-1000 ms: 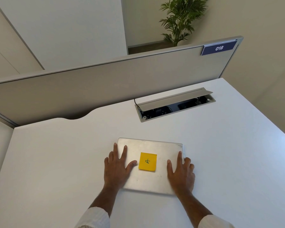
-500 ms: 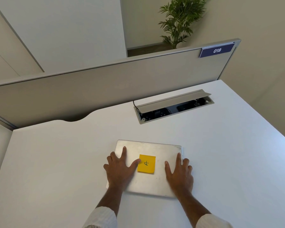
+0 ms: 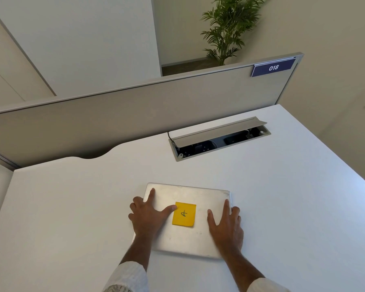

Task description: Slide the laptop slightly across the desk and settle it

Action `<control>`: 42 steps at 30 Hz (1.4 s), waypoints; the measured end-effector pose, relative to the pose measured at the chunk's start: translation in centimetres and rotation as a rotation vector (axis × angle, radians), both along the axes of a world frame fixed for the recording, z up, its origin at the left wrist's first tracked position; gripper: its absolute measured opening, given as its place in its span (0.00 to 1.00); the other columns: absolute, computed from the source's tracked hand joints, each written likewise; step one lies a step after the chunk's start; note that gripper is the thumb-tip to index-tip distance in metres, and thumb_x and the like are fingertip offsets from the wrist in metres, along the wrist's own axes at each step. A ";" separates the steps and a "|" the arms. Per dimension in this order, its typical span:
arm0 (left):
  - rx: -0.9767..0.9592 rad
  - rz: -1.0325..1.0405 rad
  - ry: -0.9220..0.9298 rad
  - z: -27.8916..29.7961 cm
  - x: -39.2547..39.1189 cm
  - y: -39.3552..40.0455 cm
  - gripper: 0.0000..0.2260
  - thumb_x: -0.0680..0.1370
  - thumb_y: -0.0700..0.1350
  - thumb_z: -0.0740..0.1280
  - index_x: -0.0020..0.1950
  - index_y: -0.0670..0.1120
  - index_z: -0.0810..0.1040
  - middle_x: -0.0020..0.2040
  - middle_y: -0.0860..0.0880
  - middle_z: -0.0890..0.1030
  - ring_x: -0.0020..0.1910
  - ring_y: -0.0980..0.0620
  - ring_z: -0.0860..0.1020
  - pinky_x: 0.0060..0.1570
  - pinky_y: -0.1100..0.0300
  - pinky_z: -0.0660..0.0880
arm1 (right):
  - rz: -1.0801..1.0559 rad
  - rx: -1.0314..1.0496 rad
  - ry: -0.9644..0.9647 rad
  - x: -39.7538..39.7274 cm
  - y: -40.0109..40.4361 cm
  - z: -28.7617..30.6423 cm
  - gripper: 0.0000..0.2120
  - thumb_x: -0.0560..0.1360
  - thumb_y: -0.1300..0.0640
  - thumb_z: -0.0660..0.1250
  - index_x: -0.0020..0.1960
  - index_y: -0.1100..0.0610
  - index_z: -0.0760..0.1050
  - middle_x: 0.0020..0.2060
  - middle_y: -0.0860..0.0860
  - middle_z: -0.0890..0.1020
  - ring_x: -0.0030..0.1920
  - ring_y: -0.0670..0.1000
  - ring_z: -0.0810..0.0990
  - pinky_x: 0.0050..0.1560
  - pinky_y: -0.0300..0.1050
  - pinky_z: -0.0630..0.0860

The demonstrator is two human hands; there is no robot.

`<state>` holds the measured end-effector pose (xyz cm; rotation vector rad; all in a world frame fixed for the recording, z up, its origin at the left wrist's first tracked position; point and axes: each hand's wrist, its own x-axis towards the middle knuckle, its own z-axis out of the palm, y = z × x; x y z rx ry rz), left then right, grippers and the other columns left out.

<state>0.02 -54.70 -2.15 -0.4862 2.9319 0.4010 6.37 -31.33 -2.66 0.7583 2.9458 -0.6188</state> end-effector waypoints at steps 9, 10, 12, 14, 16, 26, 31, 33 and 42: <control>0.161 0.061 0.026 0.4 0.6 -0.3 0.59 0.53 0.88 0.56 0.79 0.59 0.63 0.54 0.45 0.70 0.57 0.42 0.69 0.53 0.45 0.77 | 0.016 -0.020 -0.003 0.0 0.5 0.3 0.35 0.77 0.33 0.57 0.77 0.53 0.59 0.60 0.53 0.69 0.57 0.55 0.76 0.43 0.51 0.79; 0.190 0.063 0.022 0.6 0.7 -0.2 0.59 0.53 0.87 0.58 0.79 0.59 0.61 0.54 0.45 0.71 0.58 0.41 0.69 0.54 0.45 0.77 | 0.016 -0.027 -0.005 0.0 0.5 0.3 0.35 0.77 0.33 0.57 0.77 0.53 0.59 0.60 0.53 0.69 0.57 0.55 0.76 0.44 0.51 0.79; 0.251 0.070 -0.010 0.9 0.8 -0.1 0.58 0.54 0.87 0.59 0.80 0.61 0.58 0.54 0.45 0.72 0.61 0.41 0.68 0.55 0.46 0.76 | 0.018 -0.034 -0.001 0.1 0.6 0.3 0.35 0.77 0.33 0.56 0.77 0.53 0.59 0.60 0.53 0.68 0.57 0.55 0.76 0.45 0.51 0.80; 0.293 0.077 -0.032 1.2 1.1 0.0 0.58 0.54 0.87 0.59 0.80 0.63 0.56 0.55 0.46 0.71 0.63 0.41 0.70 0.56 0.45 0.76 | 0.024 -0.030 0.008 0.1 0.7 0.3 0.35 0.77 0.33 0.57 0.76 0.52 0.59 0.59 0.53 0.68 0.56 0.55 0.76 0.45 0.51 0.80; 0.301 0.071 -0.043 1.4 1.4 0.0 0.58 0.54 0.88 0.58 0.80 0.63 0.55 0.55 0.46 0.70 0.62 0.42 0.73 0.57 0.45 0.77 | 0.030 -0.025 0.003 0.1 1.0 0.3 0.35 0.77 0.32 0.56 0.76 0.51 0.59 0.59 0.52 0.68 0.56 0.55 0.76 0.46 0.51 0.80; 0.303 0.051 -0.047 2.3 2.1 -0.3 0.56 0.57 0.87 0.56 0.81 0.63 0.51 0.53 0.52 0.62 0.59 0.44 0.76 0.55 0.46 0.76 | 0.059 -0.018 -0.008 -0.6 1.4 0.2 0.39 0.76 0.29 0.52 0.79 0.51 0.55 0.59 0.52 0.70 0.54 0.55 0.79 0.49 0.50 0.78; 0.338 0.083 -0.032 2.5 2.3 -0.4 0.56 0.57 0.87 0.56 0.80 0.64 0.50 0.55 0.50 0.64 0.60 0.43 0.76 0.56 0.45 0.77 | 0.099 0.006 0.021 -1.5 1.5 0.4 0.38 0.76 0.29 0.51 0.79 0.50 0.55 0.58 0.52 0.70 0.54 0.55 0.79 0.49 0.50 0.79; 0.352 0.107 -0.020 2.7 2.6 -0.6 0.56 0.57 0.87 0.57 0.80 0.64 0.49 0.56 0.50 0.65 0.60 0.43 0.76 0.55 0.46 0.77 | 0.132 0.020 0.026 -2.0 1.4 0.6 0.38 0.76 0.29 0.51 0.79 0.51 0.55 0.59 0.52 0.70 0.54 0.55 0.79 0.49 0.51 0.80; 0.391 0.211 -0.003 3.3 4.3 -1.6 0.55 0.58 0.87 0.56 0.80 0.65 0.47 0.53 0.52 0.62 0.60 0.42 0.76 0.54 0.45 0.77 | 0.240 0.038 0.045 -3.4 0.6 1.3 0.38 0.76 0.29 0.51 0.79 0.50 0.54 0.61 0.51 0.68 0.56 0.54 0.78 0.50 0.51 0.79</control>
